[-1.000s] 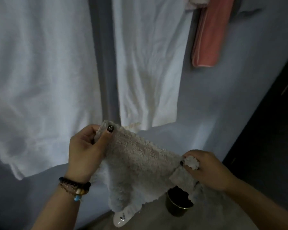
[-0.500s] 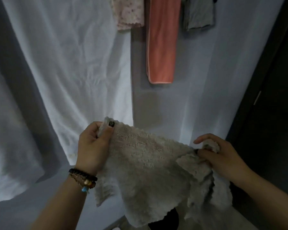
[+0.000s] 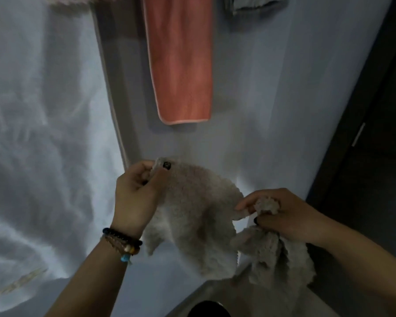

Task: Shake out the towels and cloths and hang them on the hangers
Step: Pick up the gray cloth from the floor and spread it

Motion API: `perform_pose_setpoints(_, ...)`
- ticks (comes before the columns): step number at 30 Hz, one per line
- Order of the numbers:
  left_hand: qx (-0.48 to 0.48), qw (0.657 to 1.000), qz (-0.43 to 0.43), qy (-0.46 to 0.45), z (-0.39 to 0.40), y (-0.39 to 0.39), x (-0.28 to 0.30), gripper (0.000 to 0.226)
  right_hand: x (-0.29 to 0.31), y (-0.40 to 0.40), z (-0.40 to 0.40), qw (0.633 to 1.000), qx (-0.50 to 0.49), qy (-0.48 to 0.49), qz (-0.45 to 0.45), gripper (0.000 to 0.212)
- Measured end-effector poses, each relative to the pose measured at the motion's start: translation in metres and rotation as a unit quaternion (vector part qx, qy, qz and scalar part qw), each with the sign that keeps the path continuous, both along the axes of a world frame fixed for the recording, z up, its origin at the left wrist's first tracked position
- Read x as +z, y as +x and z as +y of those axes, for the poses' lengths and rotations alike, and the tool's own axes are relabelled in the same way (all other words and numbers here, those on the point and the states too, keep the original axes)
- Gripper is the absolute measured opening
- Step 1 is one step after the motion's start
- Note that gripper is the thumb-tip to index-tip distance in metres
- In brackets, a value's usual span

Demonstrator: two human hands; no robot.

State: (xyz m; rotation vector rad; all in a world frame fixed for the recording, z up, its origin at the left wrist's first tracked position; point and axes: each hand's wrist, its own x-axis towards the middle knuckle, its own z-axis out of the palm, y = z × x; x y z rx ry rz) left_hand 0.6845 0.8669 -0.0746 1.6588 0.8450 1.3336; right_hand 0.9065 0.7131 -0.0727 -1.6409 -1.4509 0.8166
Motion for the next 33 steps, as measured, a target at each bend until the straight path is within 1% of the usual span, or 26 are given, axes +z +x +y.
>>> perform_pose_setpoints(3, -0.005, 1.0, -0.007, -0.005, 0.006, 0.027, 0.008, 0.013, 0.006, 0.028, 0.022, 0.996, 0.025, 0.036, -0.074, 0.029)
perform_pose_setpoints(6, 0.022, 1.0, -0.002, -0.009, 0.015, 0.053, 0.006, 0.008, 0.014, 0.061, 0.048, 0.988, 0.055, 0.09, -0.11, 0.026)
perform_pose_setpoints(9, 0.062, 0.998, -0.006, -0.033, 0.013, 0.078, 0.005, 0.004, 0.027, 0.092, 0.077, 0.979, 0.092, 0.132, -0.127, 0.025)
perform_pose_setpoints(13, 0.075, 0.994, -0.042, -0.064, -0.002, 0.109, 0.011, 0.008, 0.041, 0.116, 0.105, 0.948, 0.151, 0.22, -0.171, 0.026)
perform_pose_setpoints(18, 0.039, 0.985, -0.102, -0.133, -0.02, 0.129, 0.018, 0.016, 0.059, 0.117, 0.112, 0.943, 0.226, 0.23, -0.08, 0.013)
perform_pose_setpoints(21, 0.029, 0.99, -0.077, -0.112, -0.029, 0.129, 0.022, 0.016, 0.067, 0.111, 0.11, 0.928, 0.26, 0.258, -0.07, 0.016)
perform_pose_setpoints(24, 0.031, 0.994, -0.068, -0.074, -0.035, 0.126, 0.031, 0.012, 0.077, 0.106, 0.106, 0.936, 0.252, 0.243, -0.027, 0.016)
perform_pose_setpoints(26, 0.033, 0.997, -0.06, -0.048, -0.038, 0.123, 0.035, 0.016, 0.084, 0.101, 0.108, 0.939, 0.247, 0.238, -0.037, 0.018)
perform_pose_setpoints(29, 0.025, 0.998, -0.048, -0.033, -0.043, 0.116, 0.038, 0.025, 0.091, 0.091, 0.112, 0.938, 0.251, 0.235, -0.051, 0.015)
perform_pose_setpoints(33, 0.016, 0.998, -0.056, -0.039, -0.054, 0.11, 0.04, 0.022, 0.097, 0.078, 0.109, 0.93, 0.27, 0.244, -0.053, 0.011)
